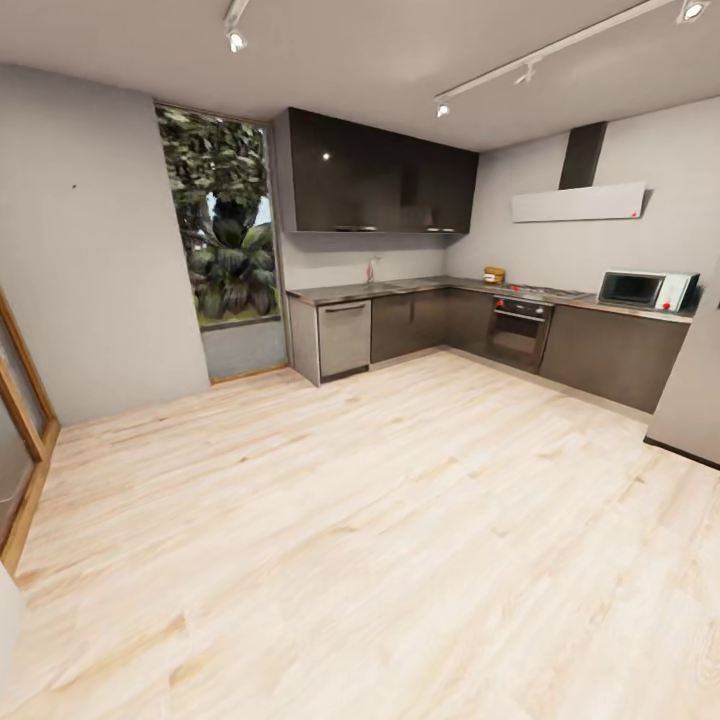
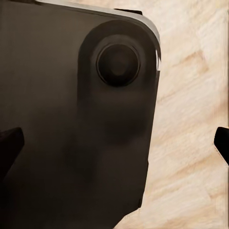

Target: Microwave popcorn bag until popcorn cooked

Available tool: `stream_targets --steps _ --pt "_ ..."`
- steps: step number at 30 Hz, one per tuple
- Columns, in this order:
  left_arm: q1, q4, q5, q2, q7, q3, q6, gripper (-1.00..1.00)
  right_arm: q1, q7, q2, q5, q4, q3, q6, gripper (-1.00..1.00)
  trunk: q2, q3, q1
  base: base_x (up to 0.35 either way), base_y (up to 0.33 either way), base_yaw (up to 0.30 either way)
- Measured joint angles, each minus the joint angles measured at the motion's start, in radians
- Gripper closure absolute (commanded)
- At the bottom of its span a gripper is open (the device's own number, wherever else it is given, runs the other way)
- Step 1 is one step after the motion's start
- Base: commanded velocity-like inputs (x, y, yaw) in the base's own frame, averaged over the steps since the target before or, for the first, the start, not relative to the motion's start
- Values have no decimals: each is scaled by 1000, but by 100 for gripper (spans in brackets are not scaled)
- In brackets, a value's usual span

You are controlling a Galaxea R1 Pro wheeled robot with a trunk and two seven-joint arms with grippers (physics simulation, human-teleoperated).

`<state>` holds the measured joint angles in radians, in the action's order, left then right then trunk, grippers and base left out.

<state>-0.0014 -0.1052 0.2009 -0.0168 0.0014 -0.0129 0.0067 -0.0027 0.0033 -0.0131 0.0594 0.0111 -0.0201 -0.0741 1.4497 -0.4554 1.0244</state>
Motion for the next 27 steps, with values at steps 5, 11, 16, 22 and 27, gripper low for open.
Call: stream_targets --steps 5,11,16,22,27 --pt "0 0 0 0 0 0 -1 -100 0 0 0 -2 0 3 1 -100 0 0 0 322 0 -90" --pt "0 0 0 0 0 1 -1 -100 0 1 -1 -2 0 4 1 -100 0 2 0 322 0 -230" --pt "0 0 0 0 0 1 -2 -100 0 1 -2 -2 0 4 2 -100 0 4 0 322 0 -242" --pt "0 0 0 0 0 1 -2 -100 0 1 -2 -3 0 4 2 -100 0 6 0 322 0 -242" --pt "0 0 0 0 0 1 -1 -100 0 1 -2 -3 0 4 2 -100 0 8 0 322 0 -242"
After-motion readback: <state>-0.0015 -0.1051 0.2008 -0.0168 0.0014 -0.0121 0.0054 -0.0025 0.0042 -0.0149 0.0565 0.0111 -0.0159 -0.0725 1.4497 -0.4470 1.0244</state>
